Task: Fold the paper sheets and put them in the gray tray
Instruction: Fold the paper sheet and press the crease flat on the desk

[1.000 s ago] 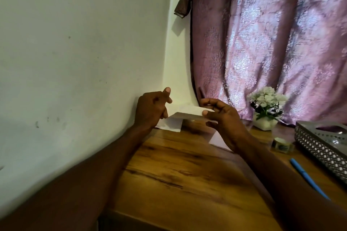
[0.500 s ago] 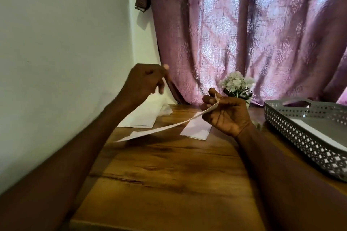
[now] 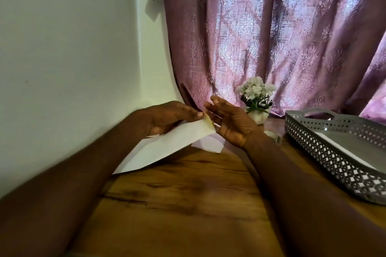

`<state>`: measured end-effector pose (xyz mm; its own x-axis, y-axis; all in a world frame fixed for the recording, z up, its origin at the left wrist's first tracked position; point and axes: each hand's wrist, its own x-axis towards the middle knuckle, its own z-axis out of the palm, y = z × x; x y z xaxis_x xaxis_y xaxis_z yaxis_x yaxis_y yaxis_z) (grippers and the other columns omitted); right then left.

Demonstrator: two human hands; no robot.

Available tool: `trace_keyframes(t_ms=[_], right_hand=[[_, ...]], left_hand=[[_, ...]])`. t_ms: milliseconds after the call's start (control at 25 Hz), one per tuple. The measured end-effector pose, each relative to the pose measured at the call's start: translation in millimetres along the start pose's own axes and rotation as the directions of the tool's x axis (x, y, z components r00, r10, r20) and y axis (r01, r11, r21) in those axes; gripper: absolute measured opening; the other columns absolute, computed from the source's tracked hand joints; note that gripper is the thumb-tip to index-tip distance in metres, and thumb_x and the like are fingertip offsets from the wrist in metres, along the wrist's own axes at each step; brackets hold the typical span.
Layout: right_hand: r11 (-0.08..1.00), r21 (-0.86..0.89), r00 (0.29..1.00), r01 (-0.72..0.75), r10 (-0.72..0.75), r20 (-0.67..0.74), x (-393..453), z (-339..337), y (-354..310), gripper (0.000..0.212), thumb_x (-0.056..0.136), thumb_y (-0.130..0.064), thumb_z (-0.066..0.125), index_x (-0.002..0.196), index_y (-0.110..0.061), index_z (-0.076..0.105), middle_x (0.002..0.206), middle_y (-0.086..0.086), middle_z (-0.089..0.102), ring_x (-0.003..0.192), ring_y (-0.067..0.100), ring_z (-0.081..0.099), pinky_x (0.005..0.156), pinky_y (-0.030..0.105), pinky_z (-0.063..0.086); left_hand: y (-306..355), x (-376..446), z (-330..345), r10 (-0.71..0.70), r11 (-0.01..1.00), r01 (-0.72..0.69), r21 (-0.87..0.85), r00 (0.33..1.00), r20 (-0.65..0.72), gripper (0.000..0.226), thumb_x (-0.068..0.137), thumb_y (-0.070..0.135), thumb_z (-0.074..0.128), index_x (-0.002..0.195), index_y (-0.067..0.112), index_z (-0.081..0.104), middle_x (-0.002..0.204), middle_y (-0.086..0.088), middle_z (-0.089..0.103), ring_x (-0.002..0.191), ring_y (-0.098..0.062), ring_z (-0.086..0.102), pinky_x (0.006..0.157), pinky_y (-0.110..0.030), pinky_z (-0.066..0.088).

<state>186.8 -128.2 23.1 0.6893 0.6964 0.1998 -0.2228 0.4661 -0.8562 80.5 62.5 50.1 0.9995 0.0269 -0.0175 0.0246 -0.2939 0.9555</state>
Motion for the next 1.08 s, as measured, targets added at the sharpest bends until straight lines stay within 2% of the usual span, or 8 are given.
trace_keyframes(t_ms=[80, 120, 200, 280, 440, 640, 840, 1080], right_hand=[[0.991, -0.129, 0.949, 0.022, -0.062, -0.31, -1, 0, -1, 0.014, 0.091, -0.01, 0.066, 0.099, -0.018, 0.073, 0.089, 0.003, 0.073, 0.073, 0.015, 0.066, 0.054, 0.024, 0.051], [0.94, -0.34, 0.877, 0.02, -0.18, -0.446, -2, -2, -3, 0.012, 0.092, -0.012, 0.063, 0.094, -0.018, 0.074, 0.083, 0.002, 0.072, 0.071, 0.017, 0.065, 0.055, 0.024, 0.046], [0.519, -0.829, 0.732, -0.207, -0.48, -0.484, -7, -7, -5, 0.017, 0.09, -0.025, 0.06, 0.09, -0.014, 0.074, 0.088, 0.007, 0.073, 0.081, 0.028, 0.067, 0.067, 0.029, 0.048], [0.034, -0.931, 0.804, -0.364, -0.494, -0.332, -12, -4, -1, 0.038, 0.09, -0.045, 0.059, 0.096, -0.01, 0.072, 0.102, 0.014, 0.072, 0.097, 0.034, 0.069, 0.081, 0.034, 0.054], [-0.328, -0.892, 0.947, -0.31, -0.19, -0.259, -15, 6, 16, 0.074, 0.081, -0.079, 0.058, 0.108, -0.01, 0.064, 0.124, 0.018, 0.064, 0.119, 0.036, 0.057, 0.096, 0.043, 0.049], [-0.198, -0.936, 0.951, -0.29, -0.172, -0.258, -12, 4, 4, 0.065, 0.082, -0.043, 0.08, 0.133, -0.008, 0.06, 0.14, 0.015, 0.058, 0.127, 0.033, 0.054, 0.104, 0.043, 0.049], [-0.239, -0.897, 0.925, -0.371, -0.18, -0.335, -16, 8, 8, 0.085, 0.079, -0.065, 0.075, 0.14, -0.01, 0.052, 0.14, 0.017, 0.055, 0.131, 0.039, 0.05, 0.107, 0.053, 0.047], [-0.162, -0.885, 0.891, -0.437, -0.214, -0.401, -19, 12, 3, 0.092, 0.072, -0.059, 0.085, 0.139, -0.008, 0.05, 0.138, 0.014, 0.059, 0.125, 0.034, 0.056, 0.102, 0.045, 0.051]], left_hand=[[-2, -2, -9, -0.025, 1.0, 0.027, 0.012, 0.987, -0.158, 0.035, 0.078, 0.036, 0.085, 0.105, 0.014, 0.081, 0.098, -0.008, 0.08, 0.087, -0.02, 0.074, 0.064, -0.024, 0.059], [-2, -1, -13, -0.041, 0.999, 0.047, 0.014, 0.961, -0.275, 0.03, 0.078, 0.037, 0.087, 0.099, 0.016, 0.08, 0.093, -0.007, 0.079, 0.085, -0.019, 0.072, 0.059, -0.022, 0.057], [-8, 5, -24, -0.088, 0.994, 0.108, 0.015, 0.872, -0.482, 0.03, 0.079, 0.038, 0.087, 0.089, 0.015, 0.072, 0.093, -0.007, 0.073, 0.081, -0.019, 0.065, 0.059, -0.023, 0.051], [-19, 10, -34, -0.118, 0.98, 0.187, 0.069, 0.825, -0.553, 0.031, 0.081, 0.031, 0.086, 0.084, 0.009, 0.065, 0.093, -0.012, 0.066, 0.076, -0.02, 0.059, 0.065, -0.027, 0.045], [-34, 9, -35, -0.064, 0.948, 0.231, 0.22, 0.813, -0.579, 0.035, 0.089, 0.029, 0.075, 0.104, -0.001, 0.064, 0.094, -0.026, 0.059, 0.085, -0.028, 0.062, 0.072, -0.035, 0.048], [-36, 20, -19, -0.028, 0.946, 0.252, 0.206, 0.694, -0.72, 0.028, 0.092, 0.008, 0.062, 0.115, -0.006, 0.062, 0.12, -0.027, 0.065, 0.109, -0.038, 0.065, 0.073, -0.032, 0.043], [-29, 16, -20, 0.007, 0.939, 0.271, 0.212, 0.6, -0.8, 0.027, 0.097, 0.014, 0.059, 0.12, 0.002, 0.066, 0.125, -0.017, 0.067, 0.113, -0.035, 0.064, 0.084, -0.033, 0.048], [-33, 19, -21, -0.052, 0.981, 0.164, 0.104, 0.739, -0.672, 0.053, 0.088, 0.026, 0.079, 0.127, -0.002, 0.058, 0.126, -0.019, 0.063, 0.117, -0.033, 0.06, 0.086, -0.036, 0.049]])
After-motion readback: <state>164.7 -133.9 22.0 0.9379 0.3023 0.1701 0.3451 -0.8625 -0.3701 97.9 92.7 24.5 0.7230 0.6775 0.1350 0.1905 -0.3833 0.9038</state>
